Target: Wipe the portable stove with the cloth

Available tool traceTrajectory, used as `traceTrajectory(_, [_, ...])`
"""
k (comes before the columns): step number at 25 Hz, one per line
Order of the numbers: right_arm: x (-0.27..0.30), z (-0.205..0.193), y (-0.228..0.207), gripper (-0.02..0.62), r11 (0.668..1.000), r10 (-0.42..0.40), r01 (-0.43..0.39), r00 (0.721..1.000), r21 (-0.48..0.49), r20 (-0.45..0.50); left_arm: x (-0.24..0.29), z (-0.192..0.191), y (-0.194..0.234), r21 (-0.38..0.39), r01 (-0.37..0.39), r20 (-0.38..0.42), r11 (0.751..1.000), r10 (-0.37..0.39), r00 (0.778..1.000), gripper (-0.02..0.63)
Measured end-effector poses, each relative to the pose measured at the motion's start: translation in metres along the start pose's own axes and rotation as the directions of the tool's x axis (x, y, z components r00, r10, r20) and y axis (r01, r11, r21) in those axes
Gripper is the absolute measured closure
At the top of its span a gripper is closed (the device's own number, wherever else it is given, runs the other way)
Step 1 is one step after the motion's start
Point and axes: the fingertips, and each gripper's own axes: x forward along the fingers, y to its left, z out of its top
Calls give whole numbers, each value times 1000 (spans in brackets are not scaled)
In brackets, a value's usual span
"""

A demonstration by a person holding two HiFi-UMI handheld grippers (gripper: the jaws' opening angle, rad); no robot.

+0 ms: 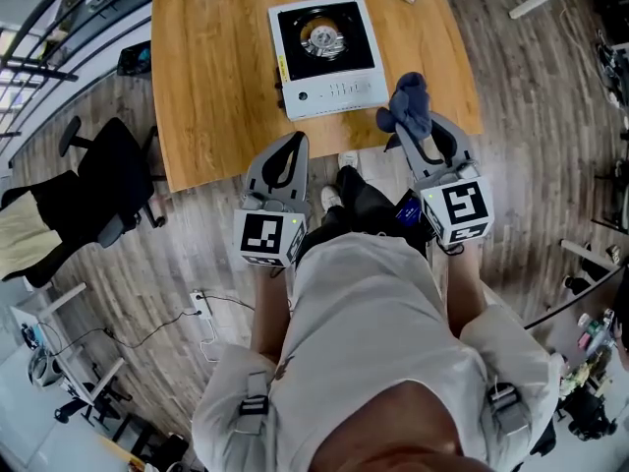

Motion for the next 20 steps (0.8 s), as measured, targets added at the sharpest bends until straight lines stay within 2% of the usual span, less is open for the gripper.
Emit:
traceTrajectory(5, [28,-17,-18,456,1000,22,-21,999,19,-35,34,-13,5,6,19,-29,1000,-19,999,586])
traceTrajectory(10, [58,-39,-34,457,998,50,-48,995,28,-89,68,-34,9,-20,25,-85,999,-27,996,586])
traceTrajectory(20, [96,-77,-54,456,991,120,-109,979,74,-164,130,-65,-6,-20,94,-192,995,-96,977,586])
